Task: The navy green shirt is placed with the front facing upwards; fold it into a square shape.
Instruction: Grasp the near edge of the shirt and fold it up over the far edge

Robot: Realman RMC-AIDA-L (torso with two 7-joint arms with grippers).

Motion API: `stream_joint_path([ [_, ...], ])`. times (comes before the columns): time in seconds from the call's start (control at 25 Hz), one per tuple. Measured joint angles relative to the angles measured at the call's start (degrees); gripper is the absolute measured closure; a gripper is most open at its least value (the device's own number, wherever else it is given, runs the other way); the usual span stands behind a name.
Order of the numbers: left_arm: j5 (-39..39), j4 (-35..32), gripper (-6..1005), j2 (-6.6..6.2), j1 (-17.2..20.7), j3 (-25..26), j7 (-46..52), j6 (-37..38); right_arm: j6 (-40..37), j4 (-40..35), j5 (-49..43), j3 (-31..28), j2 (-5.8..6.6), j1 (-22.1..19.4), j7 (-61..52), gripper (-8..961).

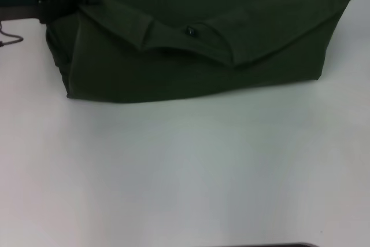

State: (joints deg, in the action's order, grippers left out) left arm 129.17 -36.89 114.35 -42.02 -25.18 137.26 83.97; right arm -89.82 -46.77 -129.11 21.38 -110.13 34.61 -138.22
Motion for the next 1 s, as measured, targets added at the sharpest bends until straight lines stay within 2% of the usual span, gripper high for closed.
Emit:
stream_joint_path([
  [0.32, -0.06, 0.01, 956, 0.46, -2.64, -1.04, -1.38, -5.47, 4.12, -0.05, 0.23, 0.05, -0.08, 0.02, 0.00, 951],
  [0.56, -0.07, -0.01, 956, 0.85, -4.13, -5.07, -1.42, -10.61, 7.15, -0.08, 0.23, 0.06, -0.06, 0.04, 0.01, 950],
  [0.68, -0.06, -0.04, 956, 1.27, -5.05, -7.96, -1.07, -15.02, 9.49, -0.08, 0.89, 0.07, -0.59, 0.28, 0.44, 950],
  [0.84, 0.29, -0.02, 956, 1.48, -5.98, -10.31, -0.93, -18.48, 12.87, 0.23, 1.65, 0.62, -1.97, 1.00, 1.21, 950],
  [1.0, 0.45, 0.07, 956, 1.59, -6.49, -11.55, -0.89, -21.07, 15.80, 1.99, 1.66, 2.81, -2.32, 2.45, 1.48, 950],
])
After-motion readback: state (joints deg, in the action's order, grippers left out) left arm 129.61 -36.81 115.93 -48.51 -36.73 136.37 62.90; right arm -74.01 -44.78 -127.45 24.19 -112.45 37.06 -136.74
